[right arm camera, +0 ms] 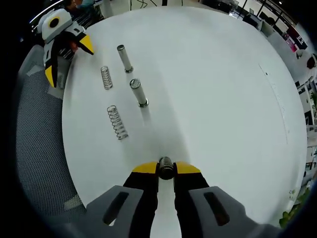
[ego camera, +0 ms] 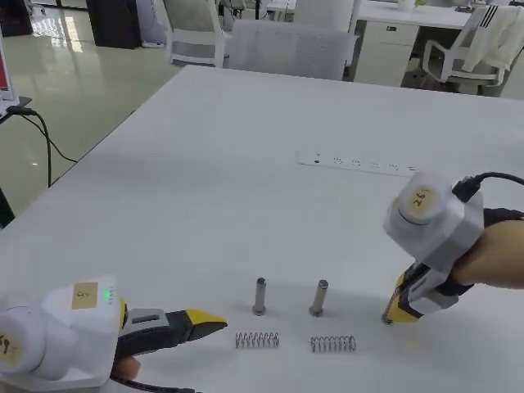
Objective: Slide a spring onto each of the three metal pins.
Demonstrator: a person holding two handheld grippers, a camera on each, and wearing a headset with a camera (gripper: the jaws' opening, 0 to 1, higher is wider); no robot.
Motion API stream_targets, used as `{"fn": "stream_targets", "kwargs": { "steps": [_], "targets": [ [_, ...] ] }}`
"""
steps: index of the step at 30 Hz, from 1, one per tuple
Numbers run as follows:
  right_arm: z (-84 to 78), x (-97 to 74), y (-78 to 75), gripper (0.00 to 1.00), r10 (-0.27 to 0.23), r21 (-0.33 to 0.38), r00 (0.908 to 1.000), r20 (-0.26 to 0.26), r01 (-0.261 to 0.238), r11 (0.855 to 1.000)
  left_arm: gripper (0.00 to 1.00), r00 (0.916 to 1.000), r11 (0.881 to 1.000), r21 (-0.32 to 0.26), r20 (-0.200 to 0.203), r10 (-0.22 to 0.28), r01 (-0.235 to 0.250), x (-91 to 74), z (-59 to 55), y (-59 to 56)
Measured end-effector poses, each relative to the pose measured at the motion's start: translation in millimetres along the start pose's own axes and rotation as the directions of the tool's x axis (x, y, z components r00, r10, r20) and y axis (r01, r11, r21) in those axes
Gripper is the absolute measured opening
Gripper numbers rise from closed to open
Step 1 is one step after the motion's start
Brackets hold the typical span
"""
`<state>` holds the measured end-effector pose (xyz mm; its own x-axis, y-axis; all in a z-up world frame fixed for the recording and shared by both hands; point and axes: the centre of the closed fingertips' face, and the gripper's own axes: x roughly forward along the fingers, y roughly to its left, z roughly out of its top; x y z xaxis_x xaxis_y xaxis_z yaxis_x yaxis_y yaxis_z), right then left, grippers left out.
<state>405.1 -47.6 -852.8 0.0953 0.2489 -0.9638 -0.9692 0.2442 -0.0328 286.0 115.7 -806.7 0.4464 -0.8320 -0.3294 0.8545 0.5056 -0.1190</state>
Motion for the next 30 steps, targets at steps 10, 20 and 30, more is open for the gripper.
{"fn": "stream_targets", "kwargs": {
  "steps": [10, 20, 30],
  "targets": [
    [-3.9, 3.0, 0.9, 0.16, -0.009, -0.019, 0.9999, -0.008, 0.009, 1.000, 0.52, 1.0000, 1.000, 0.003, 0.002, -0.001, 0.001, 0.3, 1.1, -1.0],
    [-10.1, -0.2, 1.6, 0.19, -0.015, -0.012, 0.9998, -0.011, 0.015, 1.000, 0.53, 1.0000, 1.000, 0.005, 0.003, -0.006, 0.005, 2.0, 2.2, -0.9],
    [-16.4, -3.1, 6.9, 0.20, -0.014, 0.004, 0.9999, -0.010, 0.014, 1.000, 0.53, 0.9999, 1.000, 0.011, 0.004, -0.010, 0.010, 2.1, 3.8, -1.6]
  ]
}}
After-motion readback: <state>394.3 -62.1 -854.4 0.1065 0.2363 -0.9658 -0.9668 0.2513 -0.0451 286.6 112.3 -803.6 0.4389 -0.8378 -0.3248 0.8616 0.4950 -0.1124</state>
